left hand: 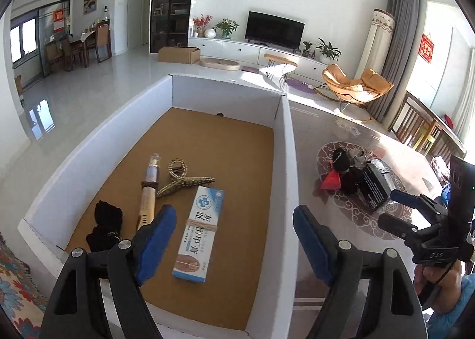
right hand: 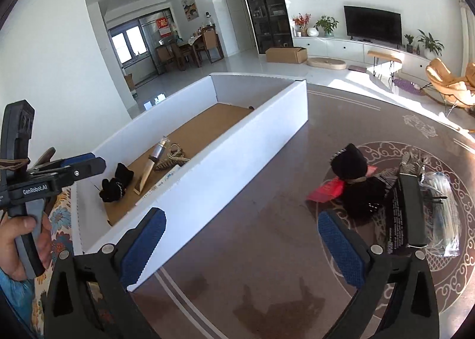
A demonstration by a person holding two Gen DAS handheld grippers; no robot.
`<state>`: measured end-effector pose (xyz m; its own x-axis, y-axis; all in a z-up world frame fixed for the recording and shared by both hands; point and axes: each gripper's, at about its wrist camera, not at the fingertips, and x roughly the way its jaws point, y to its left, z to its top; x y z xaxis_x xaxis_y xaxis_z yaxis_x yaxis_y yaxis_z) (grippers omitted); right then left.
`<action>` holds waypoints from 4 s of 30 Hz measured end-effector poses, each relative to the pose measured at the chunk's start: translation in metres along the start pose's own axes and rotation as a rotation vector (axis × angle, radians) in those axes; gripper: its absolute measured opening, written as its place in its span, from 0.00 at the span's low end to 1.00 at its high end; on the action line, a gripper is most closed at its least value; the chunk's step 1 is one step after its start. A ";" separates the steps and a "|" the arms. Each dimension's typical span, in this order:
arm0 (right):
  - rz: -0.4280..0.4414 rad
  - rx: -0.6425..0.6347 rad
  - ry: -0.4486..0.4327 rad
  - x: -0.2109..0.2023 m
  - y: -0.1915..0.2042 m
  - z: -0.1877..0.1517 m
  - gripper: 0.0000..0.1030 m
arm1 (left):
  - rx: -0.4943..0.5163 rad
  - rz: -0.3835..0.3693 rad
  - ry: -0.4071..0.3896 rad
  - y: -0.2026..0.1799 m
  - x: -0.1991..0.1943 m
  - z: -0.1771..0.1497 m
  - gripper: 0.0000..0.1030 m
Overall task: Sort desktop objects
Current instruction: 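Move both open tools back over the table pile, then grasp the black rectangular box with the left tool, then lift the black box with the left tool while the right tool lowers over the cotton swab bag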
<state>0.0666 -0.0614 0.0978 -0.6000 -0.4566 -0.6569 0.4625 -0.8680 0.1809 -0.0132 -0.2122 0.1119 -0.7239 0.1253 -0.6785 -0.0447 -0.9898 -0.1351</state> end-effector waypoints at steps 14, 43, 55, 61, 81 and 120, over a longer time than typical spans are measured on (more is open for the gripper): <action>-0.414 0.139 0.181 -0.065 -0.188 -0.133 1.00 | 0.248 -0.208 0.228 -0.192 0.101 -0.070 1.00; -0.423 0.183 0.179 -0.060 -0.194 -0.142 1.00 | 0.362 -0.128 0.248 -0.258 0.161 -0.084 1.00; -0.423 0.183 0.179 -0.060 -0.194 -0.142 1.00 | 0.342 -0.109 0.257 -0.282 0.185 -0.065 1.00; -0.423 0.183 0.179 -0.059 -0.194 -0.142 1.00 | 0.307 -0.078 0.251 -0.297 0.202 -0.050 1.00; -0.423 0.184 0.178 -0.059 -0.194 -0.142 1.00 | 0.270 -0.125 0.195 -0.291 0.237 -0.007 0.68; -0.372 0.179 0.143 -0.031 -0.241 -0.071 1.00 | 0.282 -0.061 0.187 -0.228 0.171 -0.059 0.73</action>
<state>0.0198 0.1760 0.0222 -0.6024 -0.0858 -0.7935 0.1042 -0.9942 0.0284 -0.0863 0.0391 -0.0164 -0.5763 0.1694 -0.7995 -0.2919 -0.9564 0.0077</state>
